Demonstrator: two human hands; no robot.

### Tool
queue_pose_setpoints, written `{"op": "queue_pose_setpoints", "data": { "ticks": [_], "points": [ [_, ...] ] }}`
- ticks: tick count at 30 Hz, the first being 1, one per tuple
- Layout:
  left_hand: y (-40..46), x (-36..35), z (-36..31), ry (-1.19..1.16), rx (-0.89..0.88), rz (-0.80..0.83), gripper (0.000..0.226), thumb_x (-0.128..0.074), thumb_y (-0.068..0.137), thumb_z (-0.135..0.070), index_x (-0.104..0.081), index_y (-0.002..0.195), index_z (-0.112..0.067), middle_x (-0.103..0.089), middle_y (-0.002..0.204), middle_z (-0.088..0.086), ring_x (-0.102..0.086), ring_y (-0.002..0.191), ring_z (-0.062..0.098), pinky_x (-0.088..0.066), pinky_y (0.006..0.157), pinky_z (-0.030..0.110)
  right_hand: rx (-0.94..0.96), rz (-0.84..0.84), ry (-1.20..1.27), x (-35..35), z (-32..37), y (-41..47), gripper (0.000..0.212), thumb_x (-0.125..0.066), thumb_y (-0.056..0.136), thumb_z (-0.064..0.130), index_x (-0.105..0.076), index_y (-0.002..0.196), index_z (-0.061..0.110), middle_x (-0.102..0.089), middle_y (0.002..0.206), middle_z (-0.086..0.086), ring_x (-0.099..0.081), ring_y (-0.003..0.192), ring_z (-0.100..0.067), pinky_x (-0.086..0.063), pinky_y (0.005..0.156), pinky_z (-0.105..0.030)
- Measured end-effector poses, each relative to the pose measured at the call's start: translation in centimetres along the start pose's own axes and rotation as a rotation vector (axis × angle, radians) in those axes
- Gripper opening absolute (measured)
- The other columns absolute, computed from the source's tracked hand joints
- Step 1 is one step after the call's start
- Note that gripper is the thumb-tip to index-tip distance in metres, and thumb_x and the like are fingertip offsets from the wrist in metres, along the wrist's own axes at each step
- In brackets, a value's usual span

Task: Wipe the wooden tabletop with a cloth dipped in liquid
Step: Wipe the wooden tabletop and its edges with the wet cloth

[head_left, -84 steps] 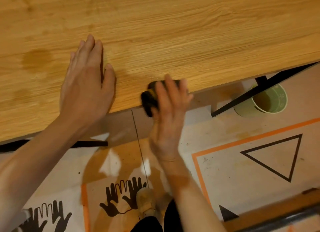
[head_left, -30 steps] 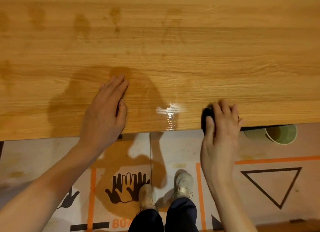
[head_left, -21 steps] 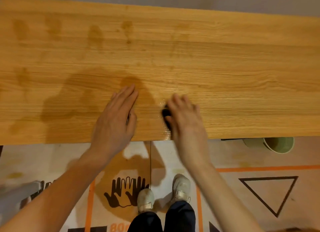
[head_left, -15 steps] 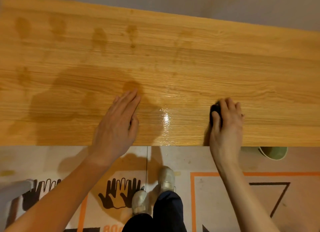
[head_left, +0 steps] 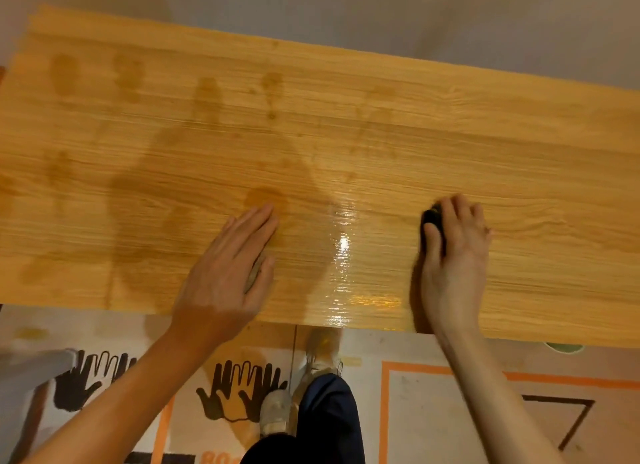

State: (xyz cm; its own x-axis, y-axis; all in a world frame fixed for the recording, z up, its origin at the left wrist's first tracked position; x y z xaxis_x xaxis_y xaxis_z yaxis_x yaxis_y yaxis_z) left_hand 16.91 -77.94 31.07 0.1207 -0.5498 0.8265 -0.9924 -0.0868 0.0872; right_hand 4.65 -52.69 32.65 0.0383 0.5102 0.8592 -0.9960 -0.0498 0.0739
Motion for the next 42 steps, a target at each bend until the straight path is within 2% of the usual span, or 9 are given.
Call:
{"op": "queue_pose_setpoints", "data": {
  "ticks": [6,8,11,16,20,25,32,38,42],
  "points": [
    [0.1,0.6,0.0,-0.133,0.057,-0.043,0.048,-0.039,0.103,-0.026,-0.049,0.146,-0.007,-0.044,0.156,0.003,-0.035,0.149,0.013,-0.028,0.123,0.043,0.423,0.15,-0.083,-7.7,11.8,-3.0,0.044,-0.033,0.103,0.025,-0.04,0.144,0.01,-0.033,0.154,-0.009,-0.02,0.146,-0.025,-0.012,0.118,-0.043],
    [0.8,1.2,0.8,-0.239,0.176,-0.104,0.046,-0.039,0.102,-0.025,-0.048,0.146,-0.013,-0.044,0.155,-0.002,-0.034,0.147,0.005,-0.028,0.123,0.034,0.515,0.225,-0.093,-7.1,10.8,-1.6,0.046,-0.037,0.102,0.026,-0.04,0.145,0.011,-0.034,0.154,-0.008,-0.021,0.146,-0.024,-0.01,0.119,-0.04],
    [2.9,1.9,2.0,-0.24,0.256,-0.13,0.05,-0.045,0.1,-0.02,-0.042,0.15,-0.017,-0.036,0.16,-0.006,-0.025,0.148,-0.004,-0.017,0.121,0.013,0.44,0.238,-0.093,-3.4,5.0,1.5,0.045,-0.037,0.103,0.028,-0.039,0.146,0.014,-0.031,0.155,-0.002,-0.016,0.147,-0.018,-0.002,0.121,-0.032],
    [8.3,2.5,3.9,-0.015,0.219,-0.092,0.049,-0.041,0.108,-0.026,-0.037,0.155,-0.013,-0.026,0.165,-0.003,-0.017,0.151,0.004,-0.013,0.127,0.033,0.086,0.07,-0.04,-0.5,-0.1,5.2,0.049,-0.032,0.101,0.029,-0.038,0.146,0.011,-0.028,0.157,-0.006,-0.013,0.148,-0.022,-0.002,0.121,-0.039],
    [10.4,1.9,4.9,0.096,0.15,-0.053,0.053,-0.034,0.107,-0.035,-0.037,0.155,-0.013,-0.028,0.165,0.001,-0.019,0.153,0.012,-0.014,0.127,0.037,0.253,0.034,-0.103,-5.1,7.5,2.8,0.044,-0.041,0.101,0.02,-0.039,0.145,0.012,-0.03,0.155,-0.007,-0.016,0.147,-0.022,-0.008,0.121,-0.041],
    [10.2,1.6,4.9,0.104,0.131,-0.062,0.053,-0.038,0.105,-0.029,-0.037,0.154,-0.011,-0.029,0.164,0.002,-0.019,0.154,0.014,-0.014,0.127,0.036,0.585,0.251,-0.025,-7.1,11.4,1.9,0.047,-0.061,0.093,0.016,-0.048,0.138,0.01,-0.044,0.147,-0.01,-0.032,0.141,-0.029,-0.019,0.118,-0.043],
    [10.4,1.8,4.9,0.03,0.156,-0.091,0.052,-0.041,0.102,-0.025,-0.041,0.152,-0.008,-0.032,0.163,0.003,-0.021,0.154,0.013,-0.017,0.126,0.041,0.038,0.026,0.145,-0.6,0.9,9.0,0.037,-0.049,0.099,0.015,-0.053,0.136,0.008,-0.042,0.149,-0.008,-0.025,0.145,-0.022,-0.014,0.12,-0.044],
    [10.0,2.0,4.6,0.026,0.143,-0.092,0.052,-0.04,0.103,-0.025,-0.04,0.152,-0.007,-0.033,0.163,0.005,-0.022,0.154,0.016,-0.02,0.126,0.043,0.379,0.129,0.113,-9.0,12.6,6.1,0.038,-0.045,0.099,0.017,-0.054,0.133,0.006,-0.046,0.145,-0.013,-0.031,0.141,-0.03,-0.017,0.119,-0.045],
    [10.3,1.9,4.6,0.034,0.141,-0.071,0.052,-0.04,0.102,-0.024,-0.041,0.152,-0.008,-0.034,0.162,0.006,-0.023,0.154,0.017,-0.024,0.124,0.046,0.486,0.217,0.077,-11.3,14.7,7.5,0.046,-0.06,0.092,0.004,-0.05,0.138,0.008,-0.041,0.149,-0.012,-0.026,0.143,-0.029,-0.009,0.119,-0.041]
  ]
}}
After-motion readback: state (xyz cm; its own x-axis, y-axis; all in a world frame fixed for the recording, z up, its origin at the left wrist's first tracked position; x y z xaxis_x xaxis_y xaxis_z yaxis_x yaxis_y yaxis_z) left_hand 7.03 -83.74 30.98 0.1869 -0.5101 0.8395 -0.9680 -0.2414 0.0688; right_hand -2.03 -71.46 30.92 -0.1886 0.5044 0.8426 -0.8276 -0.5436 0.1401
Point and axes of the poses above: each hand's wrist, its own y-axis towards the middle knuckle, its own x-axis out of the back of the hand, z = x × y, the point moved 5 cm from there along y, towards the middle knuckle
